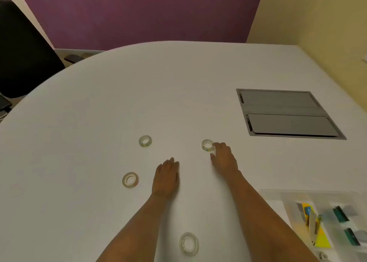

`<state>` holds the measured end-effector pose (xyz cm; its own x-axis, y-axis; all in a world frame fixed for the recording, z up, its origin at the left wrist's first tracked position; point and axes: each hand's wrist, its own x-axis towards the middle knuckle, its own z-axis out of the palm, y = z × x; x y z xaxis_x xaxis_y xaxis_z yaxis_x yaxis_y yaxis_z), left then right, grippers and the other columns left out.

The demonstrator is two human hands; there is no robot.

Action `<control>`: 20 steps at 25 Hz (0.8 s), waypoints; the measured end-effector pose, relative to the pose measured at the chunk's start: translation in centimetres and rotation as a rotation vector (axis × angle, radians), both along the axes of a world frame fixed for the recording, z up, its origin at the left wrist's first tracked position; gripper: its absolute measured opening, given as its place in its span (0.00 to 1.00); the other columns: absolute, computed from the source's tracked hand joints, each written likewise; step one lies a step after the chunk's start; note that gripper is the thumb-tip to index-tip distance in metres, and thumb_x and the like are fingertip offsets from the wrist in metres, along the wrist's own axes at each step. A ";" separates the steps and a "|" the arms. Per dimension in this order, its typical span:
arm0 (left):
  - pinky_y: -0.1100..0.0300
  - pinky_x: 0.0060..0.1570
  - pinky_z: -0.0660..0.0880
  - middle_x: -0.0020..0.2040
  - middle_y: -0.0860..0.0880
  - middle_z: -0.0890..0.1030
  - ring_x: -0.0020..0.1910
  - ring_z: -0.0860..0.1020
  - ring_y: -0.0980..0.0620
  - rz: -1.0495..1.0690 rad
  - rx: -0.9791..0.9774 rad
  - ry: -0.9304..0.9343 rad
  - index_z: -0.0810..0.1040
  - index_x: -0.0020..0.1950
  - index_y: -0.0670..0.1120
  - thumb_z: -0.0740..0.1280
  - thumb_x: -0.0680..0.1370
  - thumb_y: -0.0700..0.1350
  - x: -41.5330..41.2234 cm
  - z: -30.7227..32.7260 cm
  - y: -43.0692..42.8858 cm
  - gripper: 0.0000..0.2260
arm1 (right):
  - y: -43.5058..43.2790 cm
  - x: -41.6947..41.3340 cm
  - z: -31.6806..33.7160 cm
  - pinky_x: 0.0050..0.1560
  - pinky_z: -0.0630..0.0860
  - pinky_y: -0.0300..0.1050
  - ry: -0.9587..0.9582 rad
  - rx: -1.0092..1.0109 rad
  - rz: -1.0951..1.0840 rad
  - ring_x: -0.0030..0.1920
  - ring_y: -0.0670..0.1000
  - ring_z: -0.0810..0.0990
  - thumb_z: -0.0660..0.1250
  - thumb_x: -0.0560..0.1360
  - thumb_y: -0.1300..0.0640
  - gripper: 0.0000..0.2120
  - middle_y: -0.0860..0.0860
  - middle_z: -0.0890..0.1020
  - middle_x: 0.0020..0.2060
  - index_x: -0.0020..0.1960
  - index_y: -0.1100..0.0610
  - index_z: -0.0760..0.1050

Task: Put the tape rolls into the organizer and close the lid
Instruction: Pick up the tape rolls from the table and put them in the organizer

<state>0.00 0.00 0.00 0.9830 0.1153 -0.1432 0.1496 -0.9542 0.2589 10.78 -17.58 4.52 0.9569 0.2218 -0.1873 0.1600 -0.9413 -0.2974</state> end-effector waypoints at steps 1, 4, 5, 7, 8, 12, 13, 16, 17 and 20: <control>0.55 0.75 0.53 0.77 0.47 0.59 0.76 0.58 0.50 0.010 0.008 -0.018 0.60 0.75 0.46 0.51 0.82 0.45 0.1 0.1 0.1 0.20 | 0.4 0.2 0.2 0.59 0.74 0.50 -0.010 0.033 -0.012 0.65 0.56 0.69 0.61 0.79 0.55 0.21 0.56 0.70 0.66 0.70 0.58 0.64; 0.54 0.76 0.50 0.78 0.48 0.55 0.77 0.54 0.50 0.033 -0.032 -0.070 0.56 0.76 0.47 0.49 0.83 0.47 0.9 -0.2 0.2 0.21 | 1.4 1.0 0.2 0.63 0.73 0.51 -0.021 0.108 -0.015 0.68 0.56 0.67 0.62 0.79 0.52 0.26 0.55 0.67 0.69 0.73 0.58 0.61; 0.54 0.76 0.50 0.79 0.48 0.55 0.77 0.53 0.50 0.034 -0.042 -0.068 0.55 0.77 0.48 0.49 0.83 0.48 1.4 -0.6 0.2 0.21 | 1.7 1.4 -0.1 0.65 0.72 0.51 -0.007 0.118 -0.019 0.70 0.56 0.65 0.62 0.79 0.51 0.27 0.55 0.66 0.70 0.74 0.58 0.60; 0.54 0.77 0.49 0.79 0.49 0.54 0.78 0.53 0.51 0.033 -0.028 -0.081 0.55 0.77 0.49 0.48 0.83 0.48 1.7 -1.2 0.2 0.22 | 2.0 1.7 -0.8 0.67 0.70 0.50 0.002 0.119 -0.019 0.71 0.54 0.64 0.62 0.78 0.49 0.29 0.54 0.65 0.71 0.75 0.58 0.58; 0.54 0.77 0.49 0.79 0.49 0.54 0.78 0.53 0.51 0.033 -0.017 -0.092 0.55 0.77 0.49 0.48 0.83 0.48 1.8 -1.3 0.3 0.22 | 2.1 1.9 -1.0 0.67 0.69 0.49 -0.004 0.118 -0.016 0.71 0.54 0.64 0.62 0.78 0.49 0.29 0.53 0.65 0.71 0.75 0.58 0.58; 0.54 0.77 0.47 0.79 0.49 0.53 0.78 0.51 0.51 0.034 -0.009 -0.093 0.53 0.77 0.50 0.47 0.83 0.49 1.8 -1.8 0.2 0.22 | 2.4 2.0 -1.6 0.65 0.71 0.48 -0.039 0.080 -0.002 0.68 0.54 0.66 0.62 0.78 0.51 0.26 0.54 0.68 0.69 0.73 0.58 0.61; 0.54 0.77 0.46 0.79 0.49 0.52 0.78 0.50 0.51 0.032 -0.007 -0.087 0.51 0.77 0.50 0.47 0.83 0.49 1.7 -1.8 0.2 0.22 | 2.4 1.9 -1.5 0.64 0.73 0.47 -0.045 0.086 -0.016 0.67 0.54 0.67 0.63 0.78 0.51 0.25 0.54 0.69 0.68 0.72 0.58 0.63; 0.55 0.77 0.42 0.79 0.50 0.48 0.78 0.46 0.51 0.030 -0.015 -0.072 0.47 0.78 0.50 0.46 0.83 0.49 1.1 -1.9 0.0 0.22 | 2.1 1.4 -0.9 0.62 0.74 0.48 -0.058 0.133 -0.042 0.67 0.54 0.68 0.65 0.77 0.53 0.24 0.54 0.69 0.67 0.71 0.59 0.64; 0.55 0.76 0.40 0.79 0.50 0.46 0.78 0.45 0.52 0.027 -0.014 -0.066 0.46 0.78 0.50 0.45 0.83 0.49 0.6 -1.9 -0.1 0.23 | 1.9 1.0 -0.7 0.62 0.75 0.48 -0.058 0.142 -0.046 0.67 0.54 0.67 0.65 0.77 0.54 0.25 0.54 0.69 0.67 0.71 0.59 0.64; 0.57 0.76 0.38 0.79 0.51 0.44 0.78 0.43 0.53 0.015 -0.024 -0.054 0.44 0.78 0.51 0.45 0.83 0.50 -1.4 -1.7 -0.5 0.23 | 1.0 -0.3 0.3 0.62 0.75 0.48 -0.065 0.144 -0.054 0.68 0.54 0.66 0.64 0.78 0.54 0.25 0.54 0.68 0.68 0.72 0.59 0.64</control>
<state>-1.40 -0.55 -1.66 0.9875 0.1270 -0.0929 0.1489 -0.9453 0.2902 10.44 -16.59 4.78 0.9773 0.1895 -0.0948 0.1333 -0.8976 -0.4202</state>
